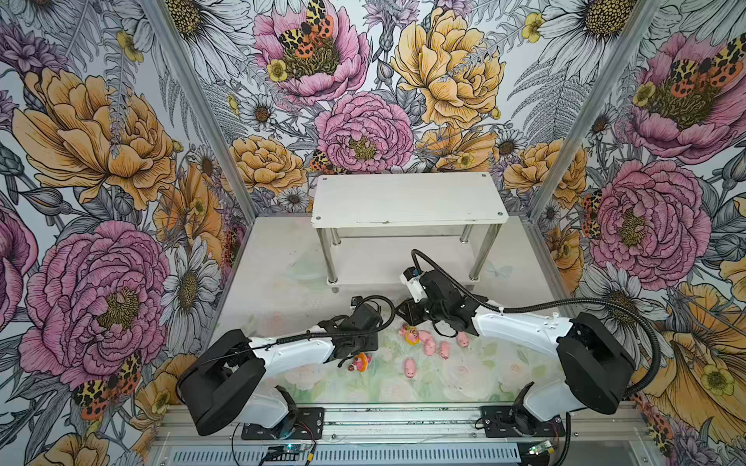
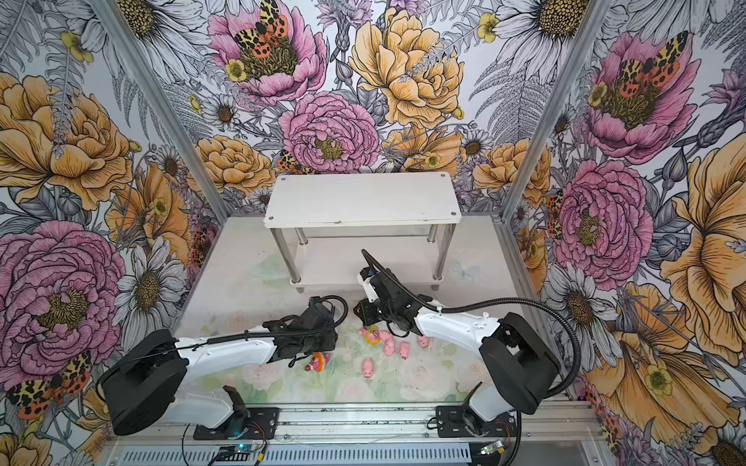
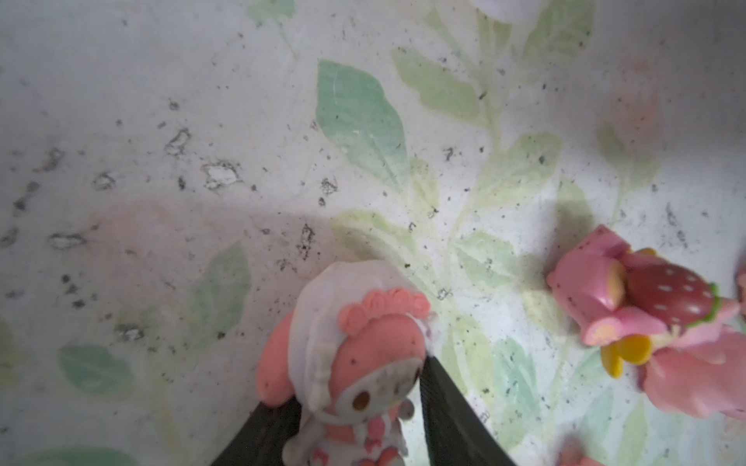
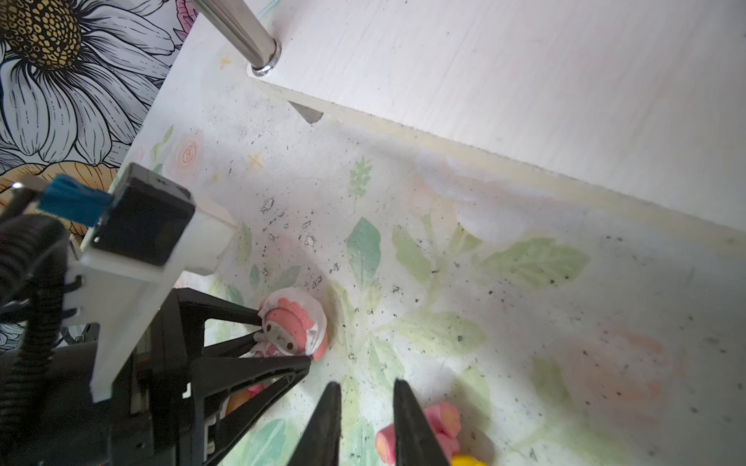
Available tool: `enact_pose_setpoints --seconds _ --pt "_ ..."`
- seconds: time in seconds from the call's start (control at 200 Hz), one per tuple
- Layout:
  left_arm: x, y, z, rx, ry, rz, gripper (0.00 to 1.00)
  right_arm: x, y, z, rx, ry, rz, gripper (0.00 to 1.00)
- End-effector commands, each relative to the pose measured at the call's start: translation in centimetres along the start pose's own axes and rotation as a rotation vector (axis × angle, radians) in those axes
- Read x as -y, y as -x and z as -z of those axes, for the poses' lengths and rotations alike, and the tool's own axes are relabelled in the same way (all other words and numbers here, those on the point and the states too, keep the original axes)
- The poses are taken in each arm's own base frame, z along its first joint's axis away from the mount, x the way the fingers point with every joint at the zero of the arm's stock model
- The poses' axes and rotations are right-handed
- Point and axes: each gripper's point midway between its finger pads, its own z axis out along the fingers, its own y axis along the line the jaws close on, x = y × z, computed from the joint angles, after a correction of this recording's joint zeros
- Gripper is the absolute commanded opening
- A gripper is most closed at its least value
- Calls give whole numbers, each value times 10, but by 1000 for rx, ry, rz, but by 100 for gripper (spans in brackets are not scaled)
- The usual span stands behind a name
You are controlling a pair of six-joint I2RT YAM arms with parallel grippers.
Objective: Place and organize the plastic toys onto the shelf
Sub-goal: 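Close the right gripper on the pink bunny-hood figure and lift it, then carry the bunny-hood figure with the right gripper onto the shelf's lower tier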
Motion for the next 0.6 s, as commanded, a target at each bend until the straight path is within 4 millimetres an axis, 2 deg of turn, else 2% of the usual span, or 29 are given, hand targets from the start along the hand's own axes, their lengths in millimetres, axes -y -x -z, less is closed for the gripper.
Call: enact_pose_setpoints --seconds 0.0,0.21,0.44,0.5,0.595 --pt "10 16 4 49 -26 -16 38 3 8 0 19 -14 6 26" --pt "20 33 21 156 -112 -59 21 -7 14 6 12 67 -88 27" --pt "29 58 56 364 -286 -101 14 -40 30 22 -1 244 -114 35" --pt "32 63 66 424 -325 -120 14 -49 36 28 7 281 -91 41" --pt "39 71 86 506 -387 -150 13 -66 45 37 22 358 -55 58"
